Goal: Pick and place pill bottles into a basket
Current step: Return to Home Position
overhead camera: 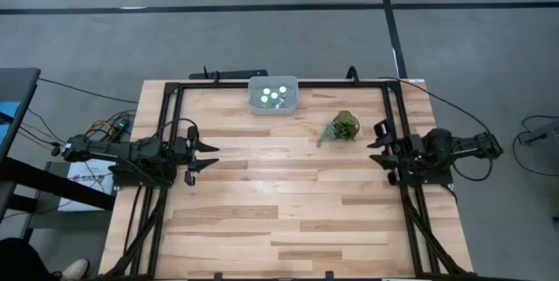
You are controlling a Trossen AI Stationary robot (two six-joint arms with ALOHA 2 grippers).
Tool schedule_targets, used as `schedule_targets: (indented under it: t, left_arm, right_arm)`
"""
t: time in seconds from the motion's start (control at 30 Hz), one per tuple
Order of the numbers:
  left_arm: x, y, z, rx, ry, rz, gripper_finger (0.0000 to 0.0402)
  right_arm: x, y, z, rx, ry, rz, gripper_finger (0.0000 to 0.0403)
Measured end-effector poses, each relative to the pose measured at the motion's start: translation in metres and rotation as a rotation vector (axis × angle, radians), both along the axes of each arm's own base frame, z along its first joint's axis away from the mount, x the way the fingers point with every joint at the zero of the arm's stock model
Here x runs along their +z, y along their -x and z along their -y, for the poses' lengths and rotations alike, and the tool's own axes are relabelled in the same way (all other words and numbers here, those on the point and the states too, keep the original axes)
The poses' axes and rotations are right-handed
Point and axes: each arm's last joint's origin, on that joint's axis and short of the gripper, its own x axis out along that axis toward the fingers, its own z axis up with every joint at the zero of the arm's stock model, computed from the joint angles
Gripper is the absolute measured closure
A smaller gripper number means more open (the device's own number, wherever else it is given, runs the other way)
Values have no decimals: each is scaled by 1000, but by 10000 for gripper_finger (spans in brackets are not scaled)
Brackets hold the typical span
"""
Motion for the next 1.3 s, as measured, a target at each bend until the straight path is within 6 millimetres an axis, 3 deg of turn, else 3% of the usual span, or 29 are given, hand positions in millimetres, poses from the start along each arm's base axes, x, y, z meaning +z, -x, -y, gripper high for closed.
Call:
schedule_targets:
  t: [0.73,1.3]
  left_arm:
    - [0,0,0,0,0,0,255]
    - [0,0,0,0,0,0,255]
  right_arm:
    - [-40,-10,1,-94,55,-425,280]
    - [-41,-10,1,-88,83,-426,280]
